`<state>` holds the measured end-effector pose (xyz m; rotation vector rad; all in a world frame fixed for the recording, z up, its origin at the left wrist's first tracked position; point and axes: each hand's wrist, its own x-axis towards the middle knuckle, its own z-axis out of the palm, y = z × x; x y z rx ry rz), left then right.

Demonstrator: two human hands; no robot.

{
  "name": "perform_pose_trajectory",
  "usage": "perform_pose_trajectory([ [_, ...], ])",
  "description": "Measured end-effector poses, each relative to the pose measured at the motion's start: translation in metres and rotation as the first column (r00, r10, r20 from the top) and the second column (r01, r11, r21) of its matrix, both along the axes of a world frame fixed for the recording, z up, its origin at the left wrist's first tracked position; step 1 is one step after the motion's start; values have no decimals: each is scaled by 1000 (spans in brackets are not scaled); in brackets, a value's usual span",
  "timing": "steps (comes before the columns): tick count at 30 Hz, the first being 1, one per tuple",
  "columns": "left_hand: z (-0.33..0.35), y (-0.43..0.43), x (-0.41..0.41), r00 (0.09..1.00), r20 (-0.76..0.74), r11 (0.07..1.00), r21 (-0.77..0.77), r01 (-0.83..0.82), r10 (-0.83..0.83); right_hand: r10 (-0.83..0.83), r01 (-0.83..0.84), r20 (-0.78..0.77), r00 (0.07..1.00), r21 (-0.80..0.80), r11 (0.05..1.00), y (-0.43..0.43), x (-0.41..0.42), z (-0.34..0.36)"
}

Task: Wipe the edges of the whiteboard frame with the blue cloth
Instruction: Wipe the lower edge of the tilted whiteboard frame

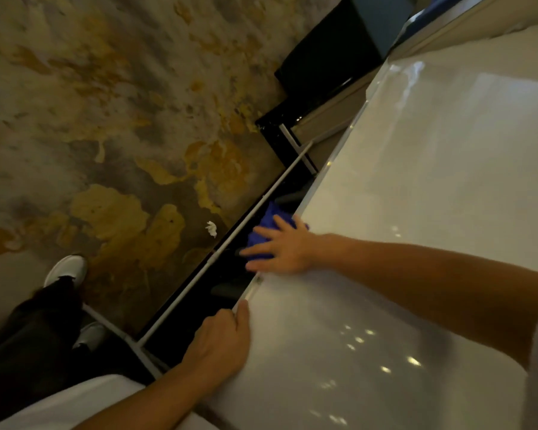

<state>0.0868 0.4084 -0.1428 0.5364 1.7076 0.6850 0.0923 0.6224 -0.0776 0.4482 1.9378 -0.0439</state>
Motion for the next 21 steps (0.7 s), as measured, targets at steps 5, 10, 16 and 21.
perform_pose_trajectory([
  [5,6,-6,0,1000,-15,1000,16,7,-7,215,-217,-37,976,-70,974,-15,10,-12],
  [10,4,-9,2,1000,-30,999,31,-8,9,29,-84,176,984,316,945,55,-19,9],
  [16,-2,-13,5,1000,-10,999,45,29,-29,78,-54,133,988,-173,983,-76,2,-29],
  [21,4,-17,6,999,-26,999,35,-30,31,79,-120,181,980,227,967,22,-19,2],
])
